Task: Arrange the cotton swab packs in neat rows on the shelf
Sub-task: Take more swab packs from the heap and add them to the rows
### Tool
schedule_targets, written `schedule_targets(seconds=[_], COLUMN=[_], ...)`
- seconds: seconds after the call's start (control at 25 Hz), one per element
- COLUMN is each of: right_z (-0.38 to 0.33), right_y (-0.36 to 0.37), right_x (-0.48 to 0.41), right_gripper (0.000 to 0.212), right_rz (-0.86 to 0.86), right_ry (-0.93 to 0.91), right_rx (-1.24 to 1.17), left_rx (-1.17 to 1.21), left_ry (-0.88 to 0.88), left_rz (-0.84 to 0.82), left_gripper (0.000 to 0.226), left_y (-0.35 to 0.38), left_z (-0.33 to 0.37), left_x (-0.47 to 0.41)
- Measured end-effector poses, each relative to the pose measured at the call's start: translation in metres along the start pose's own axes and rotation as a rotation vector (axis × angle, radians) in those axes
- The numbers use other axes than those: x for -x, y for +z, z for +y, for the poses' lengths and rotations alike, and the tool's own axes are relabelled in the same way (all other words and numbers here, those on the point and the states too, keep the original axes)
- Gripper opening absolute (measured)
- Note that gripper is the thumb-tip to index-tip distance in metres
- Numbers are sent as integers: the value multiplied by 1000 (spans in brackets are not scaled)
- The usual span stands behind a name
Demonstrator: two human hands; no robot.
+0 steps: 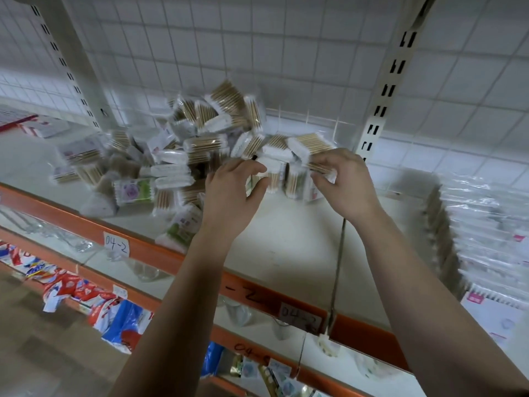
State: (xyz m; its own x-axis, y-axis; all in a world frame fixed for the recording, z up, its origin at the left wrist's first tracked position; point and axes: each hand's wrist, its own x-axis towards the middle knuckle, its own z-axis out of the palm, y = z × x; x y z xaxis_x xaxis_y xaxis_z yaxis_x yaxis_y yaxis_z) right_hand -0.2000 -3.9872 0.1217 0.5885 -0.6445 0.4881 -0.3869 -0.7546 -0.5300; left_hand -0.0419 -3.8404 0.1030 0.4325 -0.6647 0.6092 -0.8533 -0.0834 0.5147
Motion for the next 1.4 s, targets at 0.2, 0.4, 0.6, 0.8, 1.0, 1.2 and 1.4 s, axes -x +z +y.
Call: schedule_targets(seconds=[0.2,0.4,0.6,0.8,1.0,1.2,1.4], right_z=[7,4,5,-2,-17,-18,-2], right_y=[16,20,28,17,-8,-27,-37], right_x=[-27,-37,-38,-30,-12,12,35], right_gripper=[40,44,33,22,27,20,25], right_rz=[10,23,109,243,282,161,-16], right_ry=[41,62,50,-42,38,61,210], right_rx=[141,148,142,47,-97,-174,-86], left_rx=[35,76,93,98,94,91,11], left_ry=[6,-2,1,-8,-6,59,187], left_rz=[-13,-4,-18,-14,-64,-117,-209], left_gripper=[22,20,19,19,21,19,26], left_y=[-1,2,3,0,8,21,46], left_z=[-14,-23,-30,-33,-27,-9,12], left_x=[-2,-4,-5,-6,-11,-28,-54])
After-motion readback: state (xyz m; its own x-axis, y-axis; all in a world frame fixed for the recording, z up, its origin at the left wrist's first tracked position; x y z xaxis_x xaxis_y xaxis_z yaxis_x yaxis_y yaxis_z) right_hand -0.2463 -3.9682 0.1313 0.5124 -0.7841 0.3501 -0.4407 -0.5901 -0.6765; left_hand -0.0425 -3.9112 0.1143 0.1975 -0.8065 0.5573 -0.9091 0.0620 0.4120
